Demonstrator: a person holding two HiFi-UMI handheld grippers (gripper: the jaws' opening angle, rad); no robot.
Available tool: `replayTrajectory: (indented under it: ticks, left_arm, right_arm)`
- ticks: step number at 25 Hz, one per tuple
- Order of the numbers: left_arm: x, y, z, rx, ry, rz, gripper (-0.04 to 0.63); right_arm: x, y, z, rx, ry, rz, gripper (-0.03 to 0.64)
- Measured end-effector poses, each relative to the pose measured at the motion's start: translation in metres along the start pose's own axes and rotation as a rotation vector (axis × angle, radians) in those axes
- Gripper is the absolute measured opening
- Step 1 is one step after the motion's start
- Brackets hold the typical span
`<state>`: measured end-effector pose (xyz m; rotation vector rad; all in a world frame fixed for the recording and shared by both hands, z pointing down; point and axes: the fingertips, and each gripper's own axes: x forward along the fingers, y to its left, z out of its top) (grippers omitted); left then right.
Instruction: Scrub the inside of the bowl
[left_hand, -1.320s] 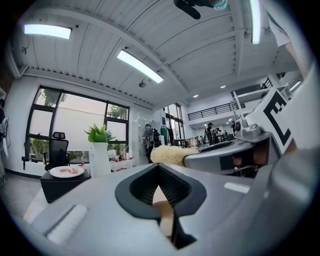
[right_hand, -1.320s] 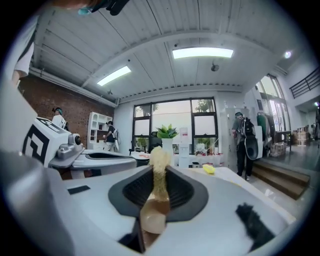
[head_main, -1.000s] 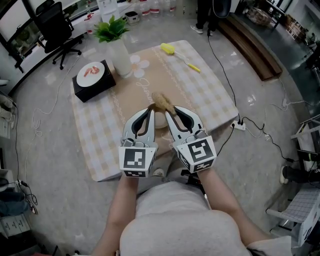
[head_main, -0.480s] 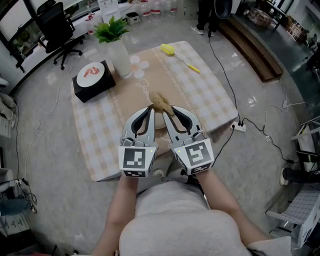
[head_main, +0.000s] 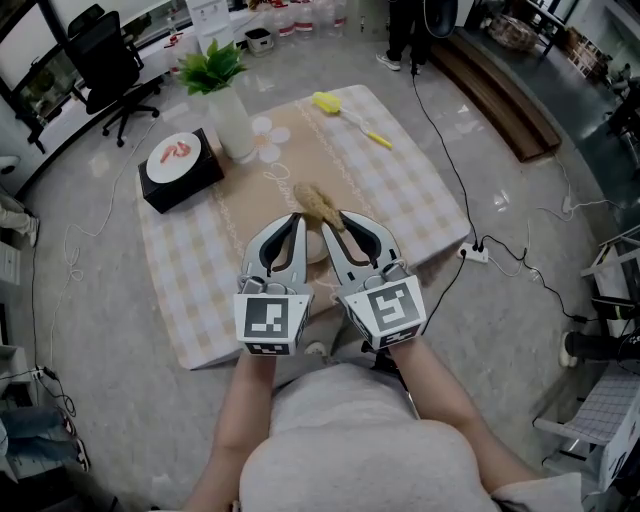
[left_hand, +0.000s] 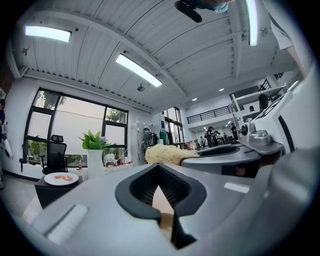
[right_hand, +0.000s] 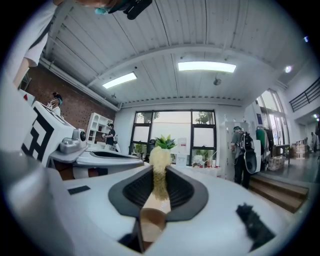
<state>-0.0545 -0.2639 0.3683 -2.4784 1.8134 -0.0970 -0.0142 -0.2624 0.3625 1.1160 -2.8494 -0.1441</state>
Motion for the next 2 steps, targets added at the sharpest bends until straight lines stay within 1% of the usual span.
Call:
replayTrajectory:
  ticks: [2]
  left_arm:
    - [0.0016,-0.0023,-0.001,0.005,0.006,-0.005,0.003]
  right_arm:
    - [0.0002,-0.0008,0.0015,0.004,-0.003,0.003,0.077]
